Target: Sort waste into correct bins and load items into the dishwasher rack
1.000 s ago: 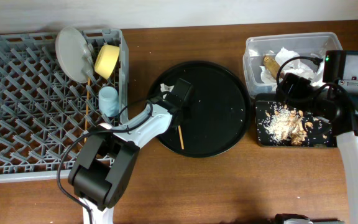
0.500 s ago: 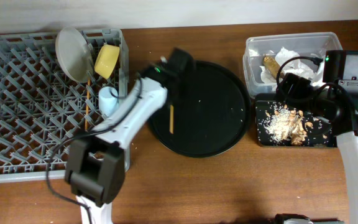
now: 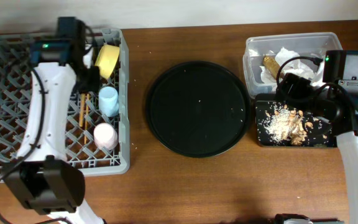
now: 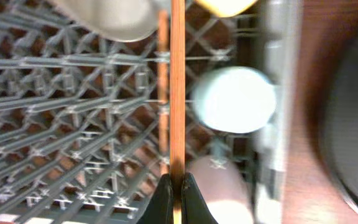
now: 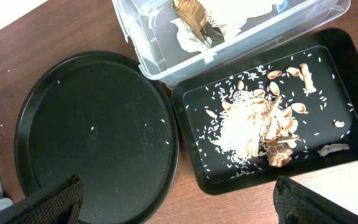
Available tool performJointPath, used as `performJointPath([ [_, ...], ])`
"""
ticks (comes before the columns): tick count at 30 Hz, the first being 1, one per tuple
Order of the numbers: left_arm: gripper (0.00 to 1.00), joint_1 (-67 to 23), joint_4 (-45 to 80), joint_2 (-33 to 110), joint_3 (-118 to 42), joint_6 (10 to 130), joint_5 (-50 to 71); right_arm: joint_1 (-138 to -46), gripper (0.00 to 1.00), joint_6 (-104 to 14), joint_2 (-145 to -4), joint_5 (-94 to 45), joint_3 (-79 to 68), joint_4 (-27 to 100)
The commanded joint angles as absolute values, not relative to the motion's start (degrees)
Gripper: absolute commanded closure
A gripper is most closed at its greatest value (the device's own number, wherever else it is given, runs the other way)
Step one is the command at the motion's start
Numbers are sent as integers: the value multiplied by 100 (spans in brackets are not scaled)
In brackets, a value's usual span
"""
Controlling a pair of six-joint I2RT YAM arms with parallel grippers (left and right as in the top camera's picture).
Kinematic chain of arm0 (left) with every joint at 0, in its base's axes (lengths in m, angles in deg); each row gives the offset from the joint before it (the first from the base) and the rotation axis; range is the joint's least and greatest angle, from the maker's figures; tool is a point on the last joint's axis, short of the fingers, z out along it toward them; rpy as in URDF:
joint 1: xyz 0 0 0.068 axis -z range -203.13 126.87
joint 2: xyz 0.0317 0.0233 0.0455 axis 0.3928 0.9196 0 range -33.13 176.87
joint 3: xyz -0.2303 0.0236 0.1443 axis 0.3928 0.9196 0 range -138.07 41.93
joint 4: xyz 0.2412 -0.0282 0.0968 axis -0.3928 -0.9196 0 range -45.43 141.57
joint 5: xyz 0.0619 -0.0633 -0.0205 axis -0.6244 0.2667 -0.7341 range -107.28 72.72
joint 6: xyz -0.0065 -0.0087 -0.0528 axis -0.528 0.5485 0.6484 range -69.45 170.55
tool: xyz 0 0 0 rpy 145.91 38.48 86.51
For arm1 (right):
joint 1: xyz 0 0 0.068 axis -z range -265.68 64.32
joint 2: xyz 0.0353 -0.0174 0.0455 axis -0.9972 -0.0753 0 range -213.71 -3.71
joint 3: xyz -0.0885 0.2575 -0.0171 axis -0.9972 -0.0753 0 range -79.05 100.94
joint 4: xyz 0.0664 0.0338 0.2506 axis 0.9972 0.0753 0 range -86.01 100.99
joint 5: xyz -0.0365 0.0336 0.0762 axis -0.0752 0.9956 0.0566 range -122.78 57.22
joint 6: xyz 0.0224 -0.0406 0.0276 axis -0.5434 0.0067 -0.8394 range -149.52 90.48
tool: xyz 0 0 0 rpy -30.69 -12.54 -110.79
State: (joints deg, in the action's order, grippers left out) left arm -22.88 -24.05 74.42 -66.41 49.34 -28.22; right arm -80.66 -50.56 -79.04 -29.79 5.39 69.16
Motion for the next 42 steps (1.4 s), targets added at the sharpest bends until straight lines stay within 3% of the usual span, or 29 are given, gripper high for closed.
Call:
performJointPath([
  [1,99,-2685,-1896,7379,-5976,4553,-2911,-8040,2,-5084,-7908,-3047,589,6916],
  [10,98,-2860,-1168,7379,-5262,4573,-3171,-8040,1,-5084,-7908,-3047,589,6916],
  [11,73,-2860,-1163,7379,-5262,4571,-3244,-8040,2,-5084,-7908,-3047,589,6916],
  [14,14,-2860,-1166,7379,-5262,4573,-3255,-8040,2,-5084,-7908,-3047,589,6916],
  [15,1,-2860,-1159,7377,-5264,4573,-3255,-8040,2,-5084,-7908,-3047,589,6916],
  [24,1,-2849,-1286,6609,-6407,4582,-1141,-8040,2,-5084,-7908,-3047,589,6916],
  [30,1,-2849,-492,5799,-6551,4619,398,-8040,1,-5084,-7908,-3047,589,6916],
  [42,1,-2852,-377,5777,-6547,4615,546,-8040,2,-5082,-7908,-3049,589,6918],
])
